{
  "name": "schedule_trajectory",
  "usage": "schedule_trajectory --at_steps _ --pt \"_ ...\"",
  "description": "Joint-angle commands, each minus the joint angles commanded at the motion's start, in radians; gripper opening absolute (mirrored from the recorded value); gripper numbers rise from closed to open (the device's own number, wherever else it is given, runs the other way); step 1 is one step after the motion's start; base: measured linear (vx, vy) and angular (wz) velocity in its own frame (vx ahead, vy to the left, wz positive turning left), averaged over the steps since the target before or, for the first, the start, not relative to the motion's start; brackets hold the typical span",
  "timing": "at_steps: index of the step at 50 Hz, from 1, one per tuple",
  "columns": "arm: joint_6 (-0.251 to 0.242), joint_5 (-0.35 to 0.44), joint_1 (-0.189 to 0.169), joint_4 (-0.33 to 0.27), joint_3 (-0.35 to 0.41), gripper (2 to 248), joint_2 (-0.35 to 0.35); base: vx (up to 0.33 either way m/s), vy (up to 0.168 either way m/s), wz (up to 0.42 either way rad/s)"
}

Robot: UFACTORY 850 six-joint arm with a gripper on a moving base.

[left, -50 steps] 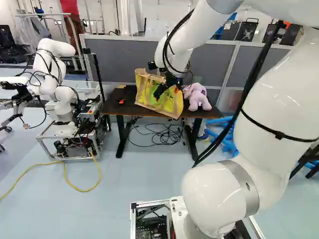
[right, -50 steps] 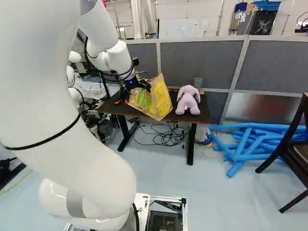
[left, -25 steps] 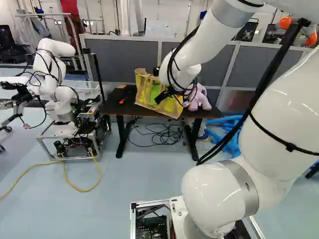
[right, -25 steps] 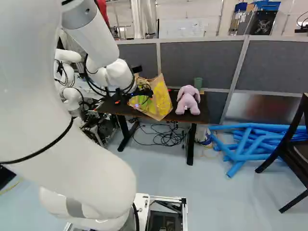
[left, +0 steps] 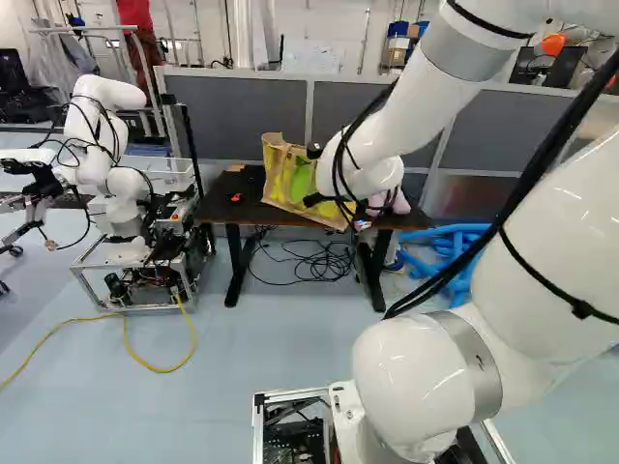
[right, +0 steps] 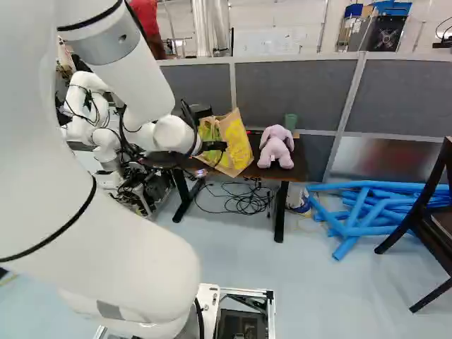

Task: Pick up the bag on the ground and place it on the table

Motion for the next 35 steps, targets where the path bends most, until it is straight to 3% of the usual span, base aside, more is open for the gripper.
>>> schedule_trajectory --at_steps 35 --pt "0.084 0.305 -0.021 0.011 0.195 247 0.072 0.000 0.000 0.000"
